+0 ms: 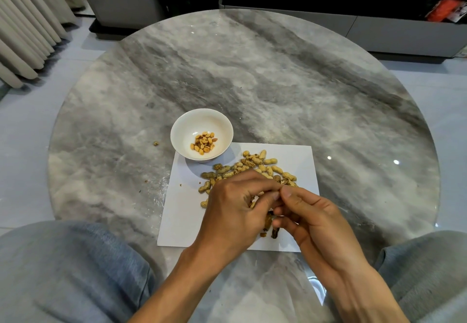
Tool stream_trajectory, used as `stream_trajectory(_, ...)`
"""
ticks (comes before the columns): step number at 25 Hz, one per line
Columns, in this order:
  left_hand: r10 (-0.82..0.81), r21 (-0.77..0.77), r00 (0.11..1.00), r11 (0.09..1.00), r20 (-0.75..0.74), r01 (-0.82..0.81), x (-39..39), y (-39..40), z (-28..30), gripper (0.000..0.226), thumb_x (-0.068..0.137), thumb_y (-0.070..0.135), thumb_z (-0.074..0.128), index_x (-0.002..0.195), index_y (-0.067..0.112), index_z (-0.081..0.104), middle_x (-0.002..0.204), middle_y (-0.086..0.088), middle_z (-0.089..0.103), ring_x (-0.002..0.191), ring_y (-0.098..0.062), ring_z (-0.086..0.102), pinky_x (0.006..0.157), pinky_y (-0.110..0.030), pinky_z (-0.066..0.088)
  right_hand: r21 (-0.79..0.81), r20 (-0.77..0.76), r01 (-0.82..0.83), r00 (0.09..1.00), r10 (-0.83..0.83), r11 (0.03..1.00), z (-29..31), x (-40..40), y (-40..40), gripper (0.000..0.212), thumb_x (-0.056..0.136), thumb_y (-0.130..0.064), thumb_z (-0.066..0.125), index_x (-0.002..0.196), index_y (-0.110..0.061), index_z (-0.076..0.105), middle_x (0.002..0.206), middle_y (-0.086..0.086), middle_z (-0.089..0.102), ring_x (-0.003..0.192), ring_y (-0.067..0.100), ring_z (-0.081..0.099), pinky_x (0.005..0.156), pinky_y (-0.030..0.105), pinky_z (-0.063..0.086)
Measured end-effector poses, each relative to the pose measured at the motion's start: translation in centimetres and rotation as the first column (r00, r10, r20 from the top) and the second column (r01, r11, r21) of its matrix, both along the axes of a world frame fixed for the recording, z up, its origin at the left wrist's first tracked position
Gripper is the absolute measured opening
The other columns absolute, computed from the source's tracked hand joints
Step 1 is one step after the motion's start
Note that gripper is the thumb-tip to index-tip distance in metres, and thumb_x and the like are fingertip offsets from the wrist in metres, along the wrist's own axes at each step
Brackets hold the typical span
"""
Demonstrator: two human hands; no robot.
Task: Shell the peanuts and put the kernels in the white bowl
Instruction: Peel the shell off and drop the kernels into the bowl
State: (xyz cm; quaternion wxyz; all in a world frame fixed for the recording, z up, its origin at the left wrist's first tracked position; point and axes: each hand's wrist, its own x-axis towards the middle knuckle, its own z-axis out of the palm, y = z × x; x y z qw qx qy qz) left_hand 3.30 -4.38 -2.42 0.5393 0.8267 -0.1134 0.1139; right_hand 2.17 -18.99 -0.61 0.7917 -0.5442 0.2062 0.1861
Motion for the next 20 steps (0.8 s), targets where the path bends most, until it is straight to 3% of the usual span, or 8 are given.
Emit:
stream_trajectory(3, -0.023, -0.054, 0.989, 0.998, -0.149, 0.015, -0.01, -0.16, 0.33, 0.019, 0.083, 0.000, 0.075, 0.099, 0.010, 0.079, 0.085, 0.009, 0.069, 0.063, 0.017, 0.054, 0.063, 0.001, 0.036, 0.014, -0.046, 0.050, 0.998, -0.049, 0.999, -0.46, 0.07, -0.02, 0.021, 0.075, -0.016, 0.069, 0.086, 0.001, 0.076, 0.075, 0.018, 0.063, 0.059, 0.016, 0.060, 0.057, 0.024, 0.055)
stream_trajectory(10, -0.080, -0.035, 0.974, 0.997, -0.210, 0.075, -0.06, -0.20, 0.27, 0.021, 0.082, 0.002, 0.076, 0.099, 0.014, 0.079, 0.074, 0.019, 0.062, 0.057, 0.016, 0.050, 0.059, 0.000, 0.033, -0.082, -0.053, 0.087, 0.994, -0.092, 0.993, -0.19, -0.16, 0.57, 0.018, 0.080, -0.020, 0.067, 0.072, -0.007, 0.076, 0.062, 0.010, 0.058, 0.052, 0.015, 0.054, 0.054, 0.025, 0.053)
stream_trajectory(14, -0.034, -0.074, 0.973, 0.997, -0.229, 0.018, -0.05, -0.19, 0.00, 0.023, 0.086, 0.008, 0.074, 0.096, 0.028, 0.079, 0.083, 0.016, 0.072, 0.070, 0.010, 0.061, 0.067, -0.008, 0.044, -0.093, -0.056, 0.132, 0.989, -0.137, 0.987, -0.10, -0.18, 0.60, 0.019, 0.096, -0.008, 0.058, 0.097, -0.007, 0.077, 0.078, 0.014, 0.069, 0.058, 0.015, 0.061, 0.053, 0.025, 0.054)
stream_trajectory(16, -0.029, -0.064, 0.977, 0.998, -0.210, 0.016, -0.01, -0.23, -0.05, 0.017, 0.087, 0.012, 0.073, 0.098, 0.023, 0.080, 0.088, 0.012, 0.074, 0.074, 0.007, 0.064, 0.070, -0.011, 0.047, -0.094, -0.065, 0.172, 0.982, -0.179, 0.981, -0.21, -0.08, 0.41, 0.020, 0.096, -0.009, 0.058, 0.106, -0.010, 0.075, 0.089, 0.012, 0.076, 0.069, 0.017, 0.067, 0.056, 0.026, 0.056)
stream_trajectory(20, -0.026, -0.070, 0.986, 0.997, -0.163, 0.015, -0.14, -0.42, -0.19, 0.015, 0.085, 0.014, 0.073, 0.097, 0.019, 0.080, 0.085, 0.015, 0.073, 0.079, 0.002, 0.068, 0.072, -0.012, 0.050, 0.097, -0.155, 0.182, 0.974, -0.166, 0.978, 0.24, -0.06, 0.80, 0.023, 0.088, -0.014, 0.060, 0.105, -0.005, 0.073, 0.092, 0.015, 0.075, 0.078, 0.022, 0.073, 0.066, 0.027, 0.061)
